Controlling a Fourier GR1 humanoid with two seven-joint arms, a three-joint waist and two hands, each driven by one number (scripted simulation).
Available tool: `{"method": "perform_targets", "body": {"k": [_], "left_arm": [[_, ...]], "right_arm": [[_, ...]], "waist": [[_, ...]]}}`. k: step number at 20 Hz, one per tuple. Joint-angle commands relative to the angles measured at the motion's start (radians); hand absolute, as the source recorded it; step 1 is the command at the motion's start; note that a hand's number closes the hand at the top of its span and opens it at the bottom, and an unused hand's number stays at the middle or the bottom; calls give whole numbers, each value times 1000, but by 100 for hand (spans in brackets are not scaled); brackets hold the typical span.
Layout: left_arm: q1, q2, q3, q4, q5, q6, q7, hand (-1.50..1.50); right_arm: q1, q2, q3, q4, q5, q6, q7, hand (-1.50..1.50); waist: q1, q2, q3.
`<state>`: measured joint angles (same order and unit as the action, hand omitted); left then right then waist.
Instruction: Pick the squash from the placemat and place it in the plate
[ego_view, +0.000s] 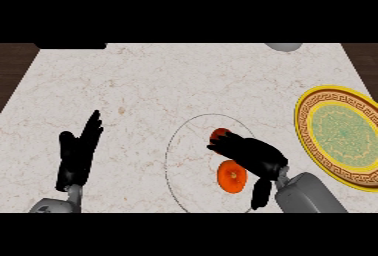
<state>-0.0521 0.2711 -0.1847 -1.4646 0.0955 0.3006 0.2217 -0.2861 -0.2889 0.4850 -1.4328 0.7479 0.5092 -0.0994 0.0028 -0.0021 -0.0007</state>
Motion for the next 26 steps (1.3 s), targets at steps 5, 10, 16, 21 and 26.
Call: {"method": "perform_targets", "body": {"k": [5, 10, 16, 21, 26], "left_arm": [[-14, -41, 55, -17, -52, -37, 44, 0], [24, -35, 74, -16, -46, -81, 20, 0], [7, -59, 100, -22, -74, -90, 38, 0], [62, -107, 56, -49, -120, -65, 5, 0], [41, -67, 108, -41, -77, -89, 20, 0]], "right_arm": [[43, 17, -47, 34, 92, 11, -90, -150], [-36, 88, -18, 169, 174, -57, -134, 150], [-26, 106, -57, 223, 241, -176, -234, 150], [9, 113, -111, 109, 259, -176, -131, 150], [119, 49, -318, 79, 214, -291, -3, 150]], "waist": [[-2, 2, 1], [3, 2, 1], [2, 2, 1], [0, 1, 1], [-17, -2, 1]]}}
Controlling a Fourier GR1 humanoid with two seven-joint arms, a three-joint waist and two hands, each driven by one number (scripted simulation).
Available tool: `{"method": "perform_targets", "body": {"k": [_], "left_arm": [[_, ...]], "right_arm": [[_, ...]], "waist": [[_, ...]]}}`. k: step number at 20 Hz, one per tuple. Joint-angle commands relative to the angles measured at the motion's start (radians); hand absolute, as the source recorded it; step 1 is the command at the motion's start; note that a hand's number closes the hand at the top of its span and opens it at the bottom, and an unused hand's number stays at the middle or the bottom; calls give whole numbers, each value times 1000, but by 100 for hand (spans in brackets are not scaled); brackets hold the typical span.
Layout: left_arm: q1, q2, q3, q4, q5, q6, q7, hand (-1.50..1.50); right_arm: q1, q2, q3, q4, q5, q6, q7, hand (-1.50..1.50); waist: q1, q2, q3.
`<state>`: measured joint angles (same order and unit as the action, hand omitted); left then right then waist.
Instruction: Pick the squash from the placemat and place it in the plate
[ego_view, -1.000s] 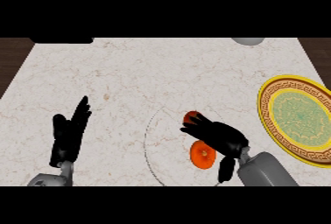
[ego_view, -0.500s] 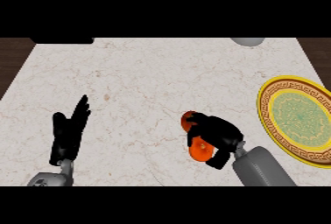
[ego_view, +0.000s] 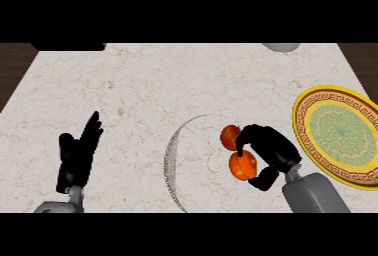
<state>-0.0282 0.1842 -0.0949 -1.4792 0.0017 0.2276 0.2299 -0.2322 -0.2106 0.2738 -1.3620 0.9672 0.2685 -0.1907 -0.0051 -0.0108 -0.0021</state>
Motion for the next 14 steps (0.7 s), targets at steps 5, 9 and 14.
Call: {"method": "perform_targets", "body": {"k": [5, 9, 14], "left_arm": [[58, 10, -3, -25, -16, -9, -20, 0], [5, -41, -2, 60, -35, 26, -46, 0], [52, 21, 30, -15, 16, -45, -28, 0]], "right_arm": [[105, -50, -186, -172, 12, -164, 142, 150], [202, -56, -209, -406, -42, -140, 148, 150], [158, -54, -378, -496, -74, -243, 205, 150]], "waist": [[-6, 6, 2], [-17, 7, 1], [-5, 6, 2]]}}
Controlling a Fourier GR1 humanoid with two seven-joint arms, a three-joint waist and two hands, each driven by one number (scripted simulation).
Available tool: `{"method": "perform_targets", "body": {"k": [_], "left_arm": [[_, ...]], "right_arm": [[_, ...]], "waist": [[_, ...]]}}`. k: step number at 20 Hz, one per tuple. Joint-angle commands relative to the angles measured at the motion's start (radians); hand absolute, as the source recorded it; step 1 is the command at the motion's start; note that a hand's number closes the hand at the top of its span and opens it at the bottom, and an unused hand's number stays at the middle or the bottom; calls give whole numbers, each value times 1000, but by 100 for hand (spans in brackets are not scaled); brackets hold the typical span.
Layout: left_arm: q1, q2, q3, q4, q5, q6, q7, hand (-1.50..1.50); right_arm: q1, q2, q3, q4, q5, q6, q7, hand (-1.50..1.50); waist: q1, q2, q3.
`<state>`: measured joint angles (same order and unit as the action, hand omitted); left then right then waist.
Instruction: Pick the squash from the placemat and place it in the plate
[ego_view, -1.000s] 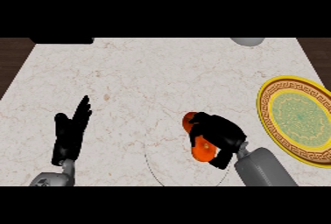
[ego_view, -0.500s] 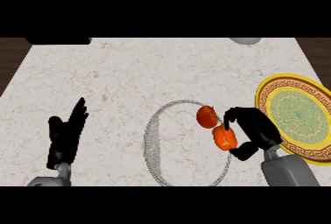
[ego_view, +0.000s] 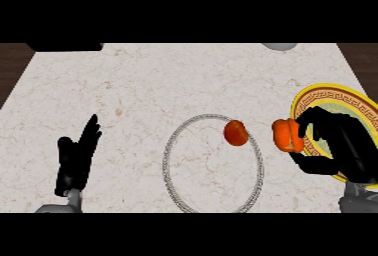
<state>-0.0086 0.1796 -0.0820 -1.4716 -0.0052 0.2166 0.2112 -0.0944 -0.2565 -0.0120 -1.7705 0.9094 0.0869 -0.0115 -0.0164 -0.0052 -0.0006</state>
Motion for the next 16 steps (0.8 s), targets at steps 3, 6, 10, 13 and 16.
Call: {"method": "perform_targets", "body": {"k": [3, 6, 10, 13, 16], "left_arm": [[-30, -17, -2, 15, -3, -6, 21, 0], [0, -3, 13, 8, -12, -20, -15, 0], [-26, -23, 7, 1, -18, -35, 10, 0], [-43, -49, 5, 38, -42, -14, -4, 0], [41, -20, -10, -118, -41, -29, 57, 0]], "right_arm": [[-64, -30, -183, -70, -66, -23, 76, 150], [30, -20, -211, -168, -81, 1, 124, 150], [-119, -84, -293, 39, -123, 16, 108, 150], [-119, -81, -289, 184, -70, -73, 48, 150], [-156, -163, -365, 344, -127, -65, -48, 150]], "waist": [[11, 5, 0], [11, 4, 0], [19, 6, 1], [19, 6, 1], [26, 6, 1]]}}
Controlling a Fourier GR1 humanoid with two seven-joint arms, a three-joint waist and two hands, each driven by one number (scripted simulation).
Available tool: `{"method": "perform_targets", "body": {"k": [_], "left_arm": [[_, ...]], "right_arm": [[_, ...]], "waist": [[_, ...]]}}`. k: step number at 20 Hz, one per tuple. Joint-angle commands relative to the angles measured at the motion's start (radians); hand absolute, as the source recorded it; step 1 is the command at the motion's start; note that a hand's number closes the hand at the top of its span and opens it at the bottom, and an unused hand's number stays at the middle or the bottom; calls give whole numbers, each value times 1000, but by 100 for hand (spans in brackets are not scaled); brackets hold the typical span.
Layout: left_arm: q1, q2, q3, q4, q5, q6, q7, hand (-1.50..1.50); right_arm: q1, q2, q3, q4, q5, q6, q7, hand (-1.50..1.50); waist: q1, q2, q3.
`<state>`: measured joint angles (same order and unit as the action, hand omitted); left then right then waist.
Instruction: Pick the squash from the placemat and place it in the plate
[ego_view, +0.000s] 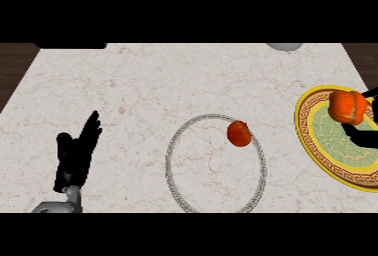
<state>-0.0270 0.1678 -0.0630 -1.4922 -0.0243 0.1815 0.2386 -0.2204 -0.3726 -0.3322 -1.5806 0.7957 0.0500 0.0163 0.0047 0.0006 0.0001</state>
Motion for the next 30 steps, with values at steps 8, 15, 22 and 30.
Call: {"method": "perform_targets", "body": {"k": [8, 15, 22, 30], "left_arm": [[9, -78, -38, -9, -60, 48, -6, 0], [-26, 27, 51, 18, 15, -63, 18, 0], [-35, -38, 9, 20, -56, 3, 13, 0], [10, -31, 38, 33, -20, -15, -32, 0]], "right_arm": [[-157, -114, -25, 519, 46, -57, -141, 150], [-228, -215, 3, 759, 31, 156, -200, 150], [-278, -219, 22, 963, 32, 105, -427, -150], [-329, -221, -267, 967, -345, 312, -623, -150]], "waist": [[12, 4, 1], [15, 3, 1], [7, 3, 1], [-11, -4, 2]]}}
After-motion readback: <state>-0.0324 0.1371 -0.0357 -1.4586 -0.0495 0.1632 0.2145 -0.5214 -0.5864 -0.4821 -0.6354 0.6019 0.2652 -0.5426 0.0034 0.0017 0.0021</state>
